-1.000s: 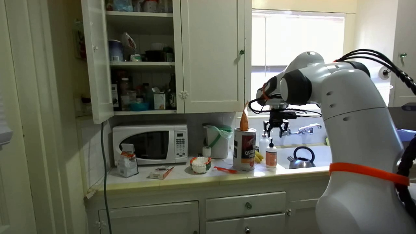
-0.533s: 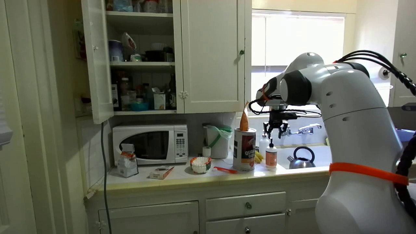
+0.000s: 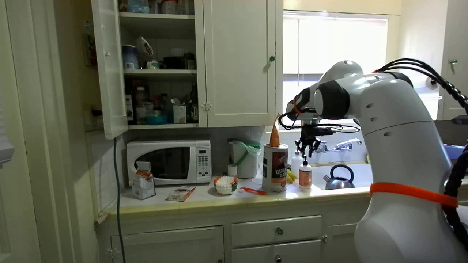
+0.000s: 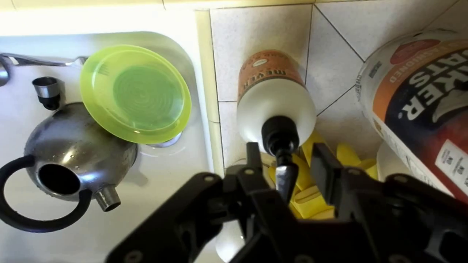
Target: Move the pump bottle with the orange label to the right then press down on the bottle.
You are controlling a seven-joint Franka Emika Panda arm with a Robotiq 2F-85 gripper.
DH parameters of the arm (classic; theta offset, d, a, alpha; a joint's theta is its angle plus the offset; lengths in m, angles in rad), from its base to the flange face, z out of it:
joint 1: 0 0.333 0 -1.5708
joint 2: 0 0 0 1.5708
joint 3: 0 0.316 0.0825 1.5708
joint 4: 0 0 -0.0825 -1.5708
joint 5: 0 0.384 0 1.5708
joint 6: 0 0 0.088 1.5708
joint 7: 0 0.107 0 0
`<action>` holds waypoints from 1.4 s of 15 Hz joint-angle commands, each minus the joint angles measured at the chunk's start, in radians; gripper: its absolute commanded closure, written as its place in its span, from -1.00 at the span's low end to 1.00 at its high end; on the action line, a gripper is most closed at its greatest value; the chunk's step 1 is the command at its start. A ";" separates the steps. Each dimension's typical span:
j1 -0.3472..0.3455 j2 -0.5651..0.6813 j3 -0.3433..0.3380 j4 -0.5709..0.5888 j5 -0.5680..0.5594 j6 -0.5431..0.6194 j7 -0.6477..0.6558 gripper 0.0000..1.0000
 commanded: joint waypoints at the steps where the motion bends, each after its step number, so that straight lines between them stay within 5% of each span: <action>1: -0.021 0.018 0.017 0.032 0.012 -0.020 -0.034 0.21; 6: -0.027 0.026 0.020 0.042 0.013 -0.015 -0.048 0.09; 9: -0.032 0.031 0.024 0.048 0.016 -0.017 -0.061 0.22; 14: -0.041 0.049 0.032 0.066 0.025 -0.008 -0.073 1.00; 21: -0.038 0.042 0.020 0.071 0.044 -0.094 0.061 0.92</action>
